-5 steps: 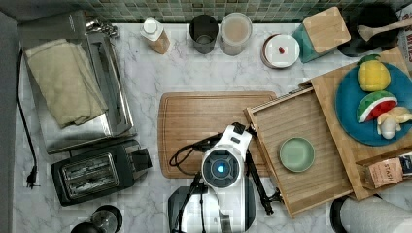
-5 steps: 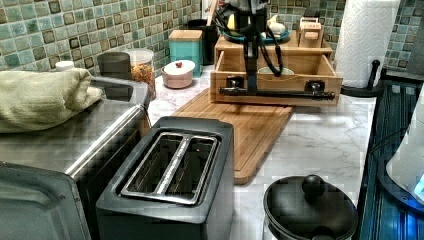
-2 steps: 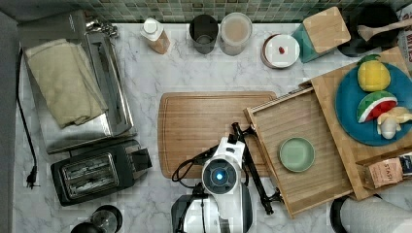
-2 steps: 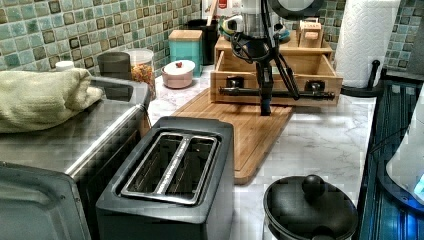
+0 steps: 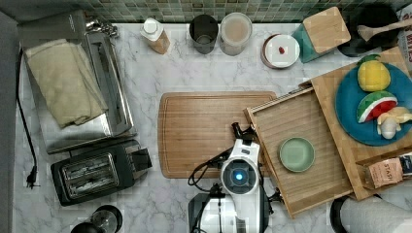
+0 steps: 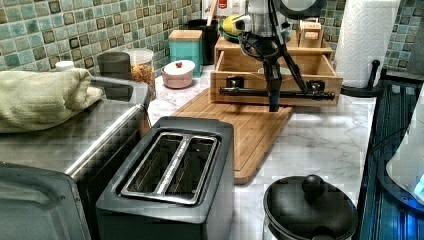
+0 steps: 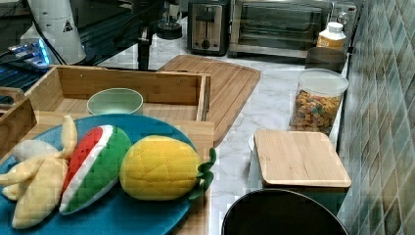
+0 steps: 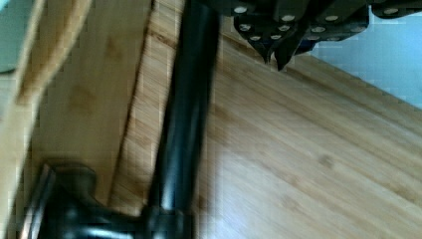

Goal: Close the drawer.

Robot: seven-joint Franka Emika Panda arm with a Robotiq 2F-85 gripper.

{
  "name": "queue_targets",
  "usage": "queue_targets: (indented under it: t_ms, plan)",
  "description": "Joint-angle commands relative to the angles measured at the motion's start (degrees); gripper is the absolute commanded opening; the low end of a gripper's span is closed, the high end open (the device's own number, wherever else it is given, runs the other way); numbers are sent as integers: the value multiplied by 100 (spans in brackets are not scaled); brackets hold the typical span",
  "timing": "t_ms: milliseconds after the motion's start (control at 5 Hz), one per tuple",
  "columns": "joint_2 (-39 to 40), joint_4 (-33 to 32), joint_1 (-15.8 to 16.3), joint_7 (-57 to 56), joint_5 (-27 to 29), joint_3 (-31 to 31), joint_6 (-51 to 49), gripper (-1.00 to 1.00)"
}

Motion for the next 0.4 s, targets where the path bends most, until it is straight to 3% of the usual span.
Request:
queue_targets:
  t_ms: [200, 400]
  plan:
    - [658, 670, -230, -1543, 176, -686, 334, -100]
    - [874, 1019, -398, -1795, 331, -810, 478, -100]
